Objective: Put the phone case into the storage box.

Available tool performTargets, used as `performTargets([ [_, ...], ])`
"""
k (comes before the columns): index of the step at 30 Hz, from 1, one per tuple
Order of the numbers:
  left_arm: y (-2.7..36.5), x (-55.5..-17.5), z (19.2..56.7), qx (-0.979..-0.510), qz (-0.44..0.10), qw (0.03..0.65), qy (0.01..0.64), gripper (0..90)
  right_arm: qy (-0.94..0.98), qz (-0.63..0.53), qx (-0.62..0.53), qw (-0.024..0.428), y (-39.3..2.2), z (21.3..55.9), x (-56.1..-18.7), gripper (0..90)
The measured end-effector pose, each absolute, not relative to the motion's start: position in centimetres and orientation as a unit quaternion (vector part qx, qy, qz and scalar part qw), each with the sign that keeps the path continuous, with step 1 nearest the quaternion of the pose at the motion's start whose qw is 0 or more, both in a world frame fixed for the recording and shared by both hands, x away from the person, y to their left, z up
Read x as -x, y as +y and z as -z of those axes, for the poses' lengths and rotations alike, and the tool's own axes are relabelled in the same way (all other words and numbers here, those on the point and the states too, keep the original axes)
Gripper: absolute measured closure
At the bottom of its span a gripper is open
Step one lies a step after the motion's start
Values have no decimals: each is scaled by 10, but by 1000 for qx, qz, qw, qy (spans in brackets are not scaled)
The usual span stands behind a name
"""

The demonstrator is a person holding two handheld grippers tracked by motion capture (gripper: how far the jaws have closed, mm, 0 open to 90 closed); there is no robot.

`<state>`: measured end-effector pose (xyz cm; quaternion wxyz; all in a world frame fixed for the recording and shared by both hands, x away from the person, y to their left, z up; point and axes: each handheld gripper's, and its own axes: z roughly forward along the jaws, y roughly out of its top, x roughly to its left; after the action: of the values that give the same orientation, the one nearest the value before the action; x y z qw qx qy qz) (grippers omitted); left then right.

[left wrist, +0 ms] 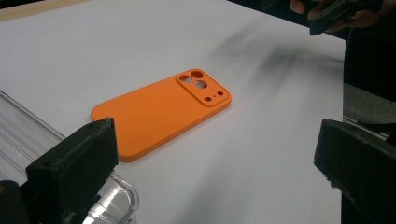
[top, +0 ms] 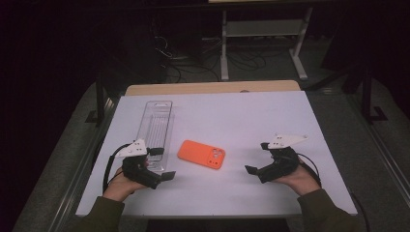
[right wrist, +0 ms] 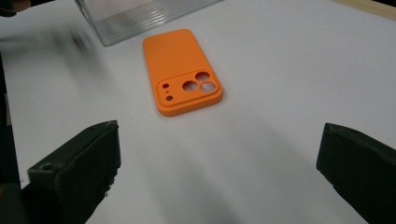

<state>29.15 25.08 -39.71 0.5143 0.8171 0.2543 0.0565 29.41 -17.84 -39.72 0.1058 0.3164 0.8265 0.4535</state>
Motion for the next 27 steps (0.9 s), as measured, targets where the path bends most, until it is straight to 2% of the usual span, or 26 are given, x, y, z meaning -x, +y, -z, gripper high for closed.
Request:
performTargets([
  [27, 249, -290, 396, -820, -52, 513, 249, 0, 842, -436, -301, 105, -162, 388, -315, 0],
])
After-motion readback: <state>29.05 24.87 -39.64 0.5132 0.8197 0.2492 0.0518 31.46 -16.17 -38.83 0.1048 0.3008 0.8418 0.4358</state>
